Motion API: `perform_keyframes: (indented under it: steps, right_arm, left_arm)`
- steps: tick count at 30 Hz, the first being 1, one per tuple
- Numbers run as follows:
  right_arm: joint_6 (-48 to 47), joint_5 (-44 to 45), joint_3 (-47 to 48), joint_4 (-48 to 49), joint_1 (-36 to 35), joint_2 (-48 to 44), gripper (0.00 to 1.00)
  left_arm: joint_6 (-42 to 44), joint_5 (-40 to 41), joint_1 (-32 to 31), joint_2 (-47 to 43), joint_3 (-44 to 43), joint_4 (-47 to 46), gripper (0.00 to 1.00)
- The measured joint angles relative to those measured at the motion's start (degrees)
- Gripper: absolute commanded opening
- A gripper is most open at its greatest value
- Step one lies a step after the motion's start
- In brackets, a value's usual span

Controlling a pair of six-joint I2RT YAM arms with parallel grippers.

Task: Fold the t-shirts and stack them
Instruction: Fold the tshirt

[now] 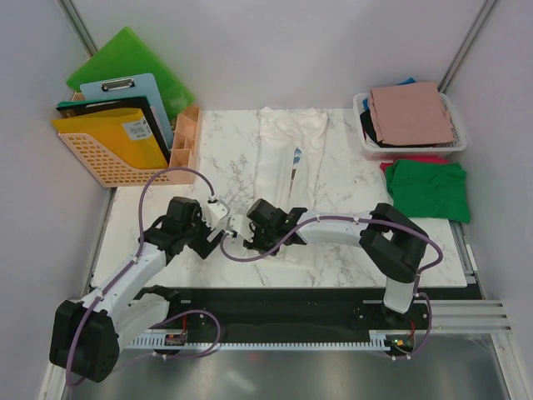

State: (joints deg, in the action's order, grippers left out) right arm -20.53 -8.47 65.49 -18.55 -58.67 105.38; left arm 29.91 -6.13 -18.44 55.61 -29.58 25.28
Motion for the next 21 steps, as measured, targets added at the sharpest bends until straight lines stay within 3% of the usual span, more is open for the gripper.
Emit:
perform_keyframes:
  steps: [3,10,16,21]
  right_arm:
    - [0.74,-1.07,-0.20,1.07,0.00,0.02,0.33]
    - [0.15,-2.21,-0.57,0.59,0.00,-0.37,0.70]
    - [-0.66,-2.67,-1.18,-1.97,0.00,-9.01,0.83]
    - [-0.81,-1.68,0.94,-2.62,0.00,-18.23,0.85]
  left_arm:
    - [0.02,0.68,0.00,-1.40,0.94,0.04,1.00]
    - [0.00,1.31,0.11,-1.51,1.20,-0.11,1.00]
    - [0.00,1.05,0.11,-1.11,1.49,-0.31,1.00]
    - [-0.02,0.98,0.37,-0.74,2.43,-0.48,1.00]
